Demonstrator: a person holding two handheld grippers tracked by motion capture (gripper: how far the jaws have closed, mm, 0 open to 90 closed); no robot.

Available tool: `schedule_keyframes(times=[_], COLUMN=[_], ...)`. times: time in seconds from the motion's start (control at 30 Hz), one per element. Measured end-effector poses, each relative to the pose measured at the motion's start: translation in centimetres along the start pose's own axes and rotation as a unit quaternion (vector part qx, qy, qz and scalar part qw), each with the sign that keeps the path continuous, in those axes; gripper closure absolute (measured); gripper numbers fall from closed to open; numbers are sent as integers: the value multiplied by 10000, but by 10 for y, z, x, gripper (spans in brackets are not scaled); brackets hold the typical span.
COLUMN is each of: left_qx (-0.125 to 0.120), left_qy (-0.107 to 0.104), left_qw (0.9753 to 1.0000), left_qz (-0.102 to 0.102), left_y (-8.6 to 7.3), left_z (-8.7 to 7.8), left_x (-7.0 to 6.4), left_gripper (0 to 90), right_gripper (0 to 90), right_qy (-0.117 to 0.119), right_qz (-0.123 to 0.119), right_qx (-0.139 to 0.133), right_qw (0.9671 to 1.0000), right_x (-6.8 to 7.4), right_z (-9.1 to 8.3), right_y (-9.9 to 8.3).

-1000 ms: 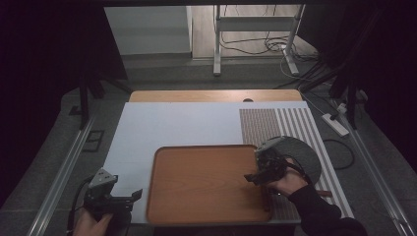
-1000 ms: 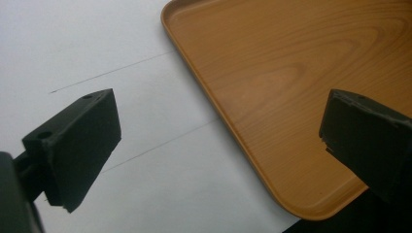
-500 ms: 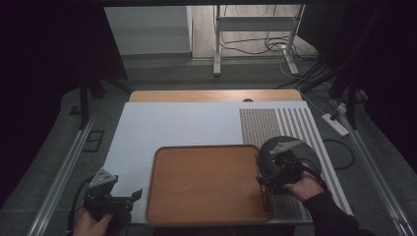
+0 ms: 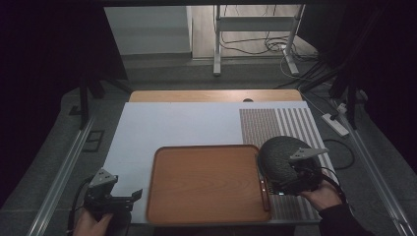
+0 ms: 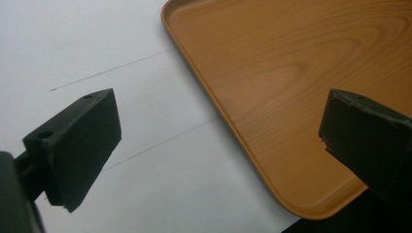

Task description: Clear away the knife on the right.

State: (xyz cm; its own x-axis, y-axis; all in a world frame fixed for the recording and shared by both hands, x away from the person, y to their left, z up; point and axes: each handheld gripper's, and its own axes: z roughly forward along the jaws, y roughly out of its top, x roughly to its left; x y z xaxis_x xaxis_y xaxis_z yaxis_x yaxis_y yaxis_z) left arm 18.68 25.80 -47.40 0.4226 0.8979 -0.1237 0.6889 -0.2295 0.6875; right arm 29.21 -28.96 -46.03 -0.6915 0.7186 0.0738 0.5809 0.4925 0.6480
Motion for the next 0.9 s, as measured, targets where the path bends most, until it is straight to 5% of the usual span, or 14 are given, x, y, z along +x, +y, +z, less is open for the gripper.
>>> schedule_keyframes(times=[0.9], left_qx=[-15], left_qy=[-29], left_qw=[10000], left_qz=[-57], left_y=[-1], left_z=[-1], left_x=[2], left_gripper=[25], right_gripper=[0], right_qy=[-603], right_qz=[681], right_qx=[-403], right_qw=[9950], right_x=[-10], right_z=[-47], right_y=[-50])
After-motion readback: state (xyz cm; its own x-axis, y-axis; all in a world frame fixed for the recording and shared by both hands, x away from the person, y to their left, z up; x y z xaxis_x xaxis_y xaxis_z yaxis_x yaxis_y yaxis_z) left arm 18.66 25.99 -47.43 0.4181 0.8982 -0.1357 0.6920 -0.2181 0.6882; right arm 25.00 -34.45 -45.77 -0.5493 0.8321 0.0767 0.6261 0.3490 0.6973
